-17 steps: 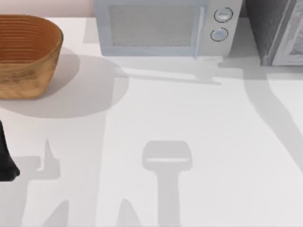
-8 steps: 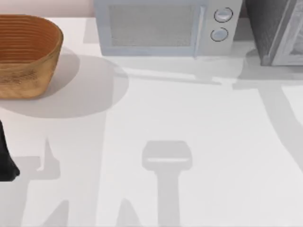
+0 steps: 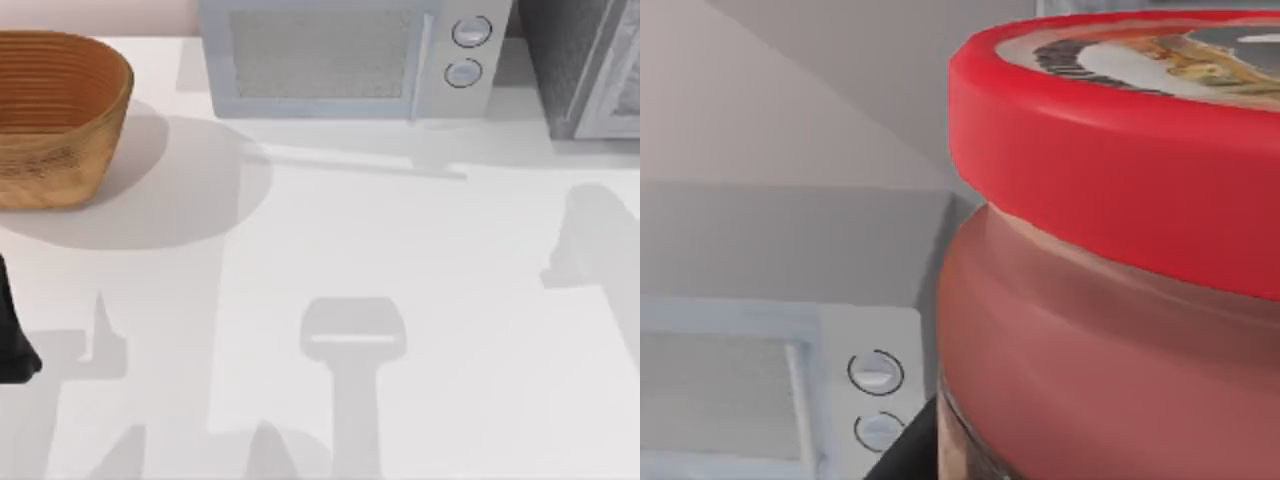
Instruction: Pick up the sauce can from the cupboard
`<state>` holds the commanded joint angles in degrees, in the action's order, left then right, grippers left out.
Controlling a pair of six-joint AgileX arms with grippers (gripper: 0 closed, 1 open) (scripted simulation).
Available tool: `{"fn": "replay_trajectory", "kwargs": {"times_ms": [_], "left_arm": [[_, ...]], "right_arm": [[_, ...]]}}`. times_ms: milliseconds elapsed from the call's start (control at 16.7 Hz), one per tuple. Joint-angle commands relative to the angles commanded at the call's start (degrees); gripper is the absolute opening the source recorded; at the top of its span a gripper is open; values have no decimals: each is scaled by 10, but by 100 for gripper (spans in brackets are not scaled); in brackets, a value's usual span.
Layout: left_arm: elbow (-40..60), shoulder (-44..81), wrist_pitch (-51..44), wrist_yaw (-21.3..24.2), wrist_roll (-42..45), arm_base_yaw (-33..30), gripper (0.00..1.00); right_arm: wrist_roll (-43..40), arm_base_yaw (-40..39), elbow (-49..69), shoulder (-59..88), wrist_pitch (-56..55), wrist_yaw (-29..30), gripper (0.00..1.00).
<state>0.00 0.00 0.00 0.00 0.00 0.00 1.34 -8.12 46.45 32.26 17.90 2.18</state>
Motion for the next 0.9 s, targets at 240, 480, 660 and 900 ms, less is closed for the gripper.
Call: {"fn": "replay_trajectory", "kwargs": {"times_ms": [240, 480, 660, 900], "left_arm": [[0, 0, 0, 0, 0, 0, 100], [0, 0, 0, 0, 0, 0, 100], [0, 0, 0, 0, 0, 0, 100], [0, 0, 0, 0, 0, 0, 100]], "right_arm": [[-5, 41, -237, -151, -81, -23, 0], [-11, 69, -399, -268, -147, -26, 0], [-13, 80, -457, -316, -175, -23, 0], [-13, 81, -465, -323, -179, -22, 0]]}}
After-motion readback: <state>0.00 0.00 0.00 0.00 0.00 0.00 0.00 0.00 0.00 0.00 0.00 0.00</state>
